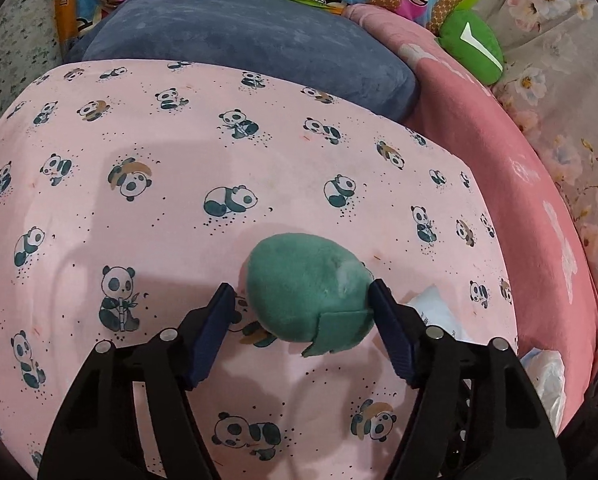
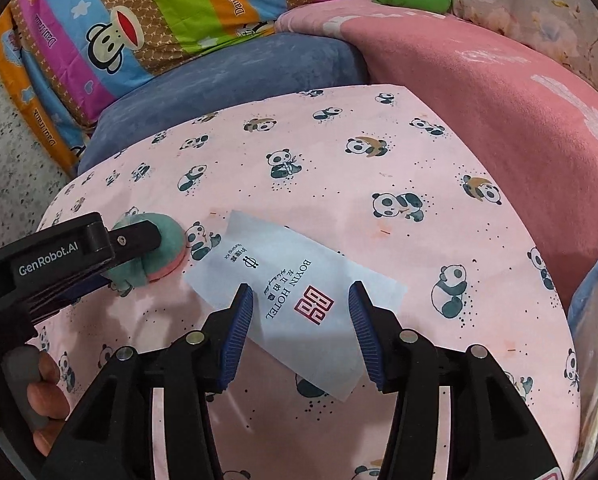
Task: Collect trash
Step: 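Grasp the white hotel paper with the right tool while the left tool grasps the green pad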
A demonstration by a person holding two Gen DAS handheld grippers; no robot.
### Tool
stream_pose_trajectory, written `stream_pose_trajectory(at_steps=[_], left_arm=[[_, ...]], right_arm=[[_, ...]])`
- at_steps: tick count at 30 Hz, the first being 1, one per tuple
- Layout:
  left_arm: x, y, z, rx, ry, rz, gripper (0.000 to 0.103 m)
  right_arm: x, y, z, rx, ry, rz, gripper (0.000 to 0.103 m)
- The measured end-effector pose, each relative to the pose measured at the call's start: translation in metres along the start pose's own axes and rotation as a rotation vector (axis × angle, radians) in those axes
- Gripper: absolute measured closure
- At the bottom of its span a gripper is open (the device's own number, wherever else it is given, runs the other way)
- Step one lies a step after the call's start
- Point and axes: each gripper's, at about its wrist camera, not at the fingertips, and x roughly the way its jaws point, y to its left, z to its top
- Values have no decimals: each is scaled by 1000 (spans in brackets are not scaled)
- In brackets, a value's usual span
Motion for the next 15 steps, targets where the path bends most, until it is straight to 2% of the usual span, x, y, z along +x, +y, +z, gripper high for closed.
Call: stream_pose_trajectory(at_steps=[2, 5, 8, 15], left_arm=[[1, -4, -2, 20, 6, -23, 51], [0, -8, -7, 44, 9, -40, 59], [-4, -11, -14, 70, -1, -44, 64], [-22, -5, -34, 63, 5, -55, 66]], right_arm=[[0, 1, -2, -7, -6, -6, 54], [0, 3, -5, -17, -8, -18, 54], [-2, 4, -11, -39, -7, -30, 54], [-16, 0, -28, -37, 11, -26, 55]])
